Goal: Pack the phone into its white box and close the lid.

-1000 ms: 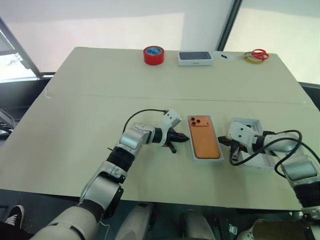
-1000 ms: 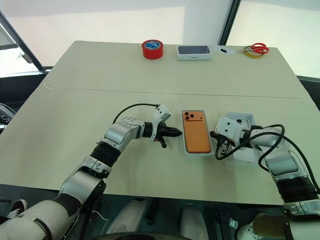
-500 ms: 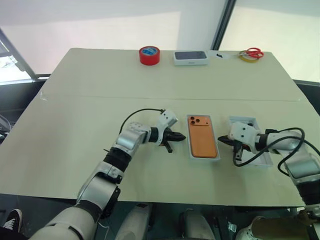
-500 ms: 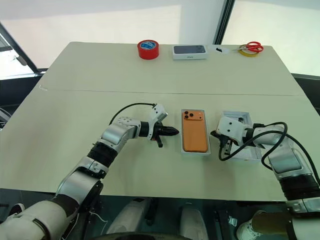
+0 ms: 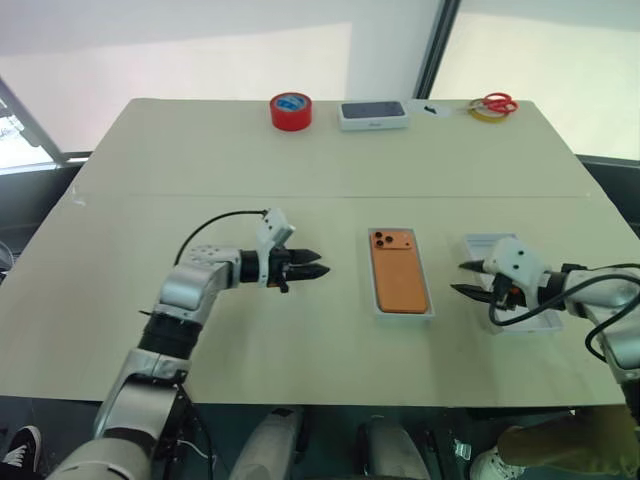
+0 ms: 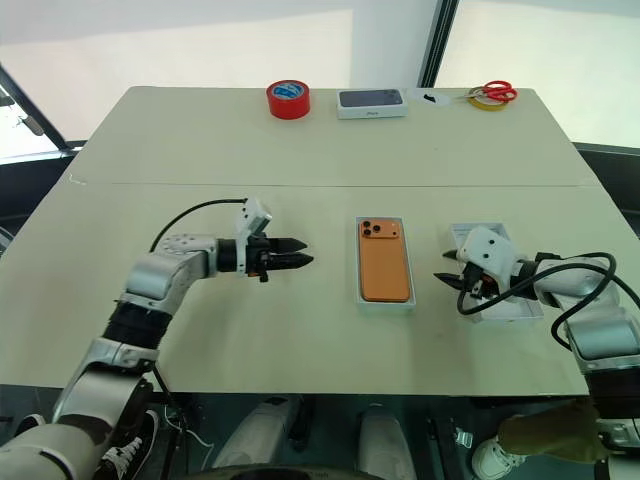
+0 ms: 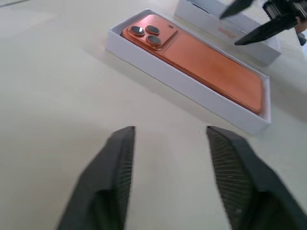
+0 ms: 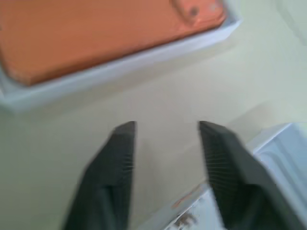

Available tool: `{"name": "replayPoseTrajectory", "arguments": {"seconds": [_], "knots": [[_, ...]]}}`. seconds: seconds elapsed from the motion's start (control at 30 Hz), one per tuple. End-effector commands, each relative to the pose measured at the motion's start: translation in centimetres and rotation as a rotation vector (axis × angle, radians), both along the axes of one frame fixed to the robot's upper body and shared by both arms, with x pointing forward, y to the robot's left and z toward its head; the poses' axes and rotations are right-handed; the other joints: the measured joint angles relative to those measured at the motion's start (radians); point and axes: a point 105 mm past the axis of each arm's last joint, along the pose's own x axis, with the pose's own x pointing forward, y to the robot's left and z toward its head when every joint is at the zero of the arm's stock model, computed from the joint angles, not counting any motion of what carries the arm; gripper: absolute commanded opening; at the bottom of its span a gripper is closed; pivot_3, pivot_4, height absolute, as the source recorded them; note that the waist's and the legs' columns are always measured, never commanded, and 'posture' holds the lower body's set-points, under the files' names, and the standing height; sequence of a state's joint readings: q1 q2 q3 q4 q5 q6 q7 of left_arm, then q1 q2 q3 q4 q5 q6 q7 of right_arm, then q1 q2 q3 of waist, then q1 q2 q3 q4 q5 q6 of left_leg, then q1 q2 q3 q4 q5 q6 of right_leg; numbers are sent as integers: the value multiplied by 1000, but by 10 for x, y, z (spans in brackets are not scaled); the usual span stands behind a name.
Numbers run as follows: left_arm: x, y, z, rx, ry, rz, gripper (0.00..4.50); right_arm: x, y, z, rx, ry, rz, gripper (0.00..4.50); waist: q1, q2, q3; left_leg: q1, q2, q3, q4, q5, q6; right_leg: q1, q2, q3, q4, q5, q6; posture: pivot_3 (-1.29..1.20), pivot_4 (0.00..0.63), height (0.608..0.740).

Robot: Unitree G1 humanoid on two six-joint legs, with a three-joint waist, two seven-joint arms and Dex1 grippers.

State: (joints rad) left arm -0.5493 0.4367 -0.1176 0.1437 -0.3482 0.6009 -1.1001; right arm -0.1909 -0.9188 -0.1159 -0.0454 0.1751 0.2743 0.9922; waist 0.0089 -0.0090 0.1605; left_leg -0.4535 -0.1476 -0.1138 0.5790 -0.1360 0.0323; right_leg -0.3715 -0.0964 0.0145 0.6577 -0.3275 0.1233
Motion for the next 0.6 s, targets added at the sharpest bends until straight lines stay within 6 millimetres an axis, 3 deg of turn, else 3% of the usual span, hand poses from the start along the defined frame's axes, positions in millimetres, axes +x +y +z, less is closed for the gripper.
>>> {"name": "replayPoseTrajectory", "arguments": {"seconds": [0.03, 0.23, 0.37, 0.6], "knots": [[-10, 20, 21, -55, -102, -37, 4400, 8, -2, 21, 58, -85, -127, 4457, 0, 0, 0, 0, 0, 0, 0, 0, 0, 0, 0, 0, 0, 0, 0, 0, 150, 736], [-17, 39, 30, -81, -248, -43, 4467, 12, -14, 23, 149, -56, -361, 4489, 7, 0, 0, 0, 0, 0, -1, 0, 0, 0, -1, 0, 0, -2, -4, 0, 150, 736], [-24, 49, 31, -67, -333, -69, 4467, -1, -22, 10, 132, 41, -479, 4489, 4, 1, 0, -1, 0, 1, -2, 0, 0, -1, -1, 0, -1, -2, -4, 0, 150, 736], [-36, 57, 29, -44, -402, -133, 4467, -31, -10, -5, 132, 315, -573, 4489, 1, 3, 0, -1, 0, 1, -3, 0, 0, -2, 0, 1, -1, -2, -5, 0, 150, 736]]}}
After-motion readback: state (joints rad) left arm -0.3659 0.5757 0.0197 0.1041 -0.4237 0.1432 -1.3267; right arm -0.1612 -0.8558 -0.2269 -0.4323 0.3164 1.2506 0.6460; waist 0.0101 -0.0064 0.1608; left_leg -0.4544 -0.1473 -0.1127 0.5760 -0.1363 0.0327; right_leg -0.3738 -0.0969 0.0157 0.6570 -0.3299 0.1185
